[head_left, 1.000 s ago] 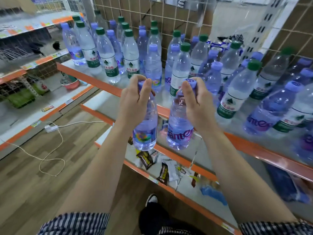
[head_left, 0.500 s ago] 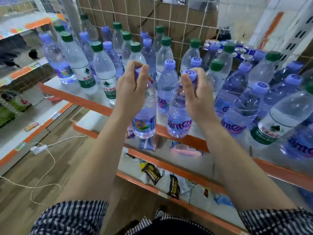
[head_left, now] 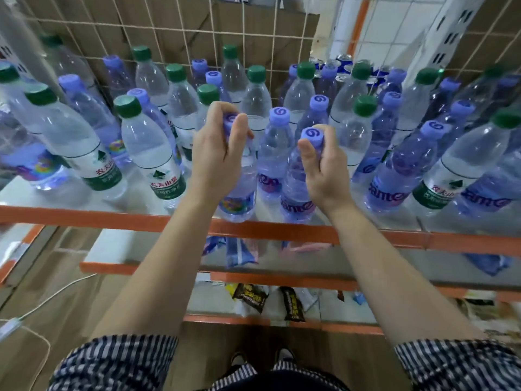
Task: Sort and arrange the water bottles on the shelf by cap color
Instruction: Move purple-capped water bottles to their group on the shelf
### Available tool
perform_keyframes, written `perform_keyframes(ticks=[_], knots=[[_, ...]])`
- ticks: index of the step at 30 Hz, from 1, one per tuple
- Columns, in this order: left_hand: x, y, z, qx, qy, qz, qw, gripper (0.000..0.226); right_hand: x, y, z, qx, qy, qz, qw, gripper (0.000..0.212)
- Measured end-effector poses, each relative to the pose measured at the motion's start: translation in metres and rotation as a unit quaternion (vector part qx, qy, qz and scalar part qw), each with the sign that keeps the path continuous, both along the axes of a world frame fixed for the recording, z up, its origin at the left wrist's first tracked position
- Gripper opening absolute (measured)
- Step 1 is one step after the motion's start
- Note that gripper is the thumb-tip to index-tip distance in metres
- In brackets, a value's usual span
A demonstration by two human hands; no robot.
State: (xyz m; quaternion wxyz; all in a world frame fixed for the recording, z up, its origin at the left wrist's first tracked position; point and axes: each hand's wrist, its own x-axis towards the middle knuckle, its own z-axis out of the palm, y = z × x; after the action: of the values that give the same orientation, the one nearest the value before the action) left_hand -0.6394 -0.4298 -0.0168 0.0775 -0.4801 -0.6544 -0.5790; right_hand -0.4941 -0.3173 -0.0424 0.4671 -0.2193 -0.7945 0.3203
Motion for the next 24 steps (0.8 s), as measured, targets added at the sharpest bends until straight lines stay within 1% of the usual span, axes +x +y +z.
perform_keyframes(ticks=[1, 3, 7, 8, 12, 16, 24], knots=[[-0.002, 0.001, -0.002, 0.0, 0.001, -0.005, 1.0, 0.025, 0.001, 0.0, 0.0, -0.004, 0.006, -0.006, 1.0, 0.05], [-0.003, 0.003, -0.006, -0.004, -0.003, -0.015, 1.0, 0.026, 0.003, 0.001, 0.0, -0.012, 0.008, -0.014, 1.0, 0.051], [-0.002, 0.007, -0.011, 0.001, -0.016, -0.022, 1.0, 0.026, 0.007, 0.004, -0.001, -0.006, -0.03, -0.029, 0.999, 0.03], [-0.002, 0.008, -0.012, 0.004, -0.018, -0.018, 1.0, 0.026, 0.009, 0.003, -0.001, -0.006, -0.033, -0.03, 0.999, 0.028], [-0.004, 0.013, -0.016, 0.004, -0.024, -0.019, 1.0, 0.029, 0.016, -0.001, 0.001, -0.016, -0.033, -0.028, 0.999, 0.029], [-0.003, 0.02, -0.025, -0.009, -0.029, -0.017, 0.999, 0.024, 0.019, -0.006, 0.002, -0.026, -0.037, -0.032, 0.998, 0.03], [-0.002, 0.014, -0.024, -0.032, -0.022, -0.016, 0.999, 0.025, 0.02, -0.013, 0.007, -0.027, -0.038, -0.044, 0.998, 0.027]])
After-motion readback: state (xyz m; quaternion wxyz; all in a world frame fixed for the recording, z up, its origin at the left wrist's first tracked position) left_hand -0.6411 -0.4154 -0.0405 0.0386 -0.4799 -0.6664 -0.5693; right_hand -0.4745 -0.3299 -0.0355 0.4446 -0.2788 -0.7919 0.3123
